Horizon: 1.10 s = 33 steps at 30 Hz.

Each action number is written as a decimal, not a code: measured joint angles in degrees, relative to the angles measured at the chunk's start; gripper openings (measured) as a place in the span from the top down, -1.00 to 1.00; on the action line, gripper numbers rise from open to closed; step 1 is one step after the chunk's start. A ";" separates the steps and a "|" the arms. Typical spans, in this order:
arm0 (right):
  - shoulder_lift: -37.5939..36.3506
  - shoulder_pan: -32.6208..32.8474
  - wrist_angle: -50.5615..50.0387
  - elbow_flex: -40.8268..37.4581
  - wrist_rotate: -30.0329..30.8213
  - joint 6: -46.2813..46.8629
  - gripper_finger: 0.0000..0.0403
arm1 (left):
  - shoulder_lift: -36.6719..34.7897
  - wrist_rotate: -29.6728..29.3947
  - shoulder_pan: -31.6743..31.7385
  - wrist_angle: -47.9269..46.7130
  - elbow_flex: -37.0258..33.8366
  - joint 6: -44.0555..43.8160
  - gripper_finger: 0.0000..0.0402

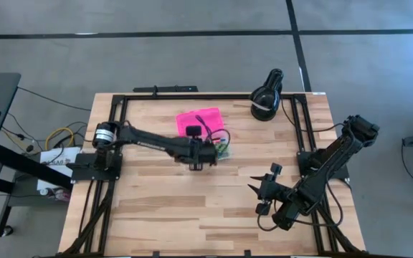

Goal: Pick & place school supplies into a supply box
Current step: Put the yellow pen into the black supply box, then close the black supply box

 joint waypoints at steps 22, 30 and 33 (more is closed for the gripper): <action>0.00 -5.76 3.89 -0.10 1.48 -4.11 0.38 | -3.77 6.07 6.66 5.22 -1.04 9.77 0.27; 0.00 -16.69 21.34 -0.46 -4.82 -21.53 0.38 | -14.17 8.14 13.86 -0.07 -1.00 12.18 0.23; 0.01 -21.31 31.14 -1.89 -11.63 -29.57 0.38 | -17.03 11.06 17.34 -3.62 -1.00 11.58 0.23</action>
